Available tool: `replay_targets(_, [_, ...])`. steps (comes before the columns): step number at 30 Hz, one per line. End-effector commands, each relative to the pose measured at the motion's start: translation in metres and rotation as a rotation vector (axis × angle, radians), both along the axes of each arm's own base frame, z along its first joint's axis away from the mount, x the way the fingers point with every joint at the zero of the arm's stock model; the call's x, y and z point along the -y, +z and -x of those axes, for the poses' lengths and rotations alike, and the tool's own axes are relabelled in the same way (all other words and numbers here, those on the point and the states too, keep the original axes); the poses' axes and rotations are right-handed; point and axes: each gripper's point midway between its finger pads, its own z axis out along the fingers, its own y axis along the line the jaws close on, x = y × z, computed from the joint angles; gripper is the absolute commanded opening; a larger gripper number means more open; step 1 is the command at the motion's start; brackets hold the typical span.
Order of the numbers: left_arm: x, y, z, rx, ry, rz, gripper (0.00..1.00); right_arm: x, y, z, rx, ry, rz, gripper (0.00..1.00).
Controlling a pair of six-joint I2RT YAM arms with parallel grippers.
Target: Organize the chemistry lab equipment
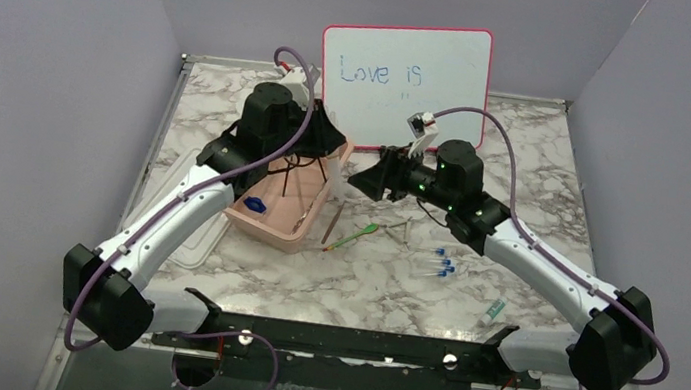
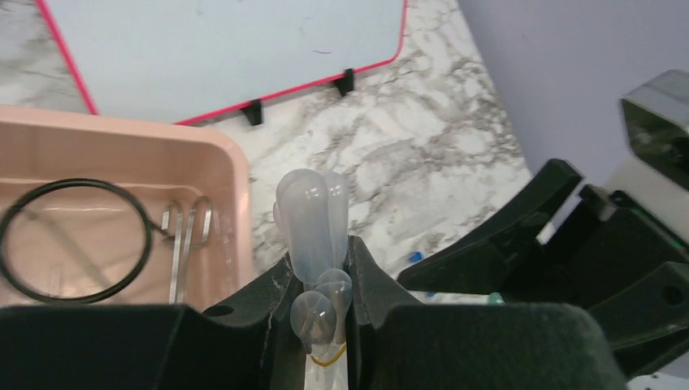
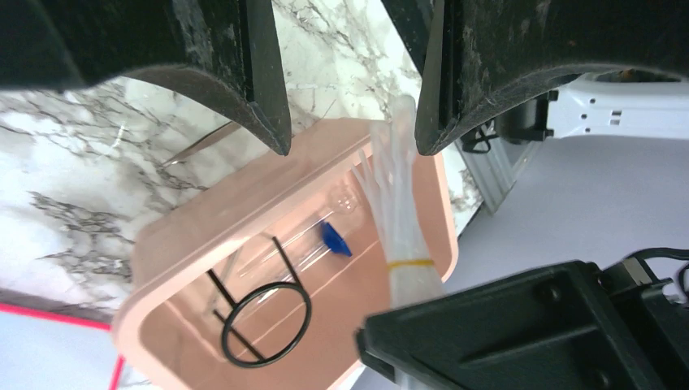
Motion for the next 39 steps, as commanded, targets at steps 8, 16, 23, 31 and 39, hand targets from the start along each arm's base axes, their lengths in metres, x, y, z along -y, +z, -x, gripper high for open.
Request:
replay_targets(8, [-0.113,-0.055,-0.006,-0.124,0.201,-0.738,0.2,0.042,-0.023,0.01,-0.024,-0.141,0.105,0.62])
replay_targets(16, [-0.157,-0.106,-0.004,-0.287,0.21,-1.002,0.23,0.045,-0.04,0.019,-0.075,-0.132,0.12,0.62])
replay_targets(23, [-0.181,-0.126,-0.002,-0.31,0.234,-1.111,0.27,0.045,-0.041,0.022,-0.09,-0.12,0.135,0.62])
replay_targets(31, [-0.187,-0.159,-0.004,-0.36,0.243,-1.169,0.27,0.045,-0.053,0.022,-0.125,-0.127,0.149,0.61])
replay_targets(39, [-0.194,-0.172,-0.005,-0.4,0.295,-1.201,0.38,0.047,-0.063,0.024,-0.154,-0.131,0.164,0.61])
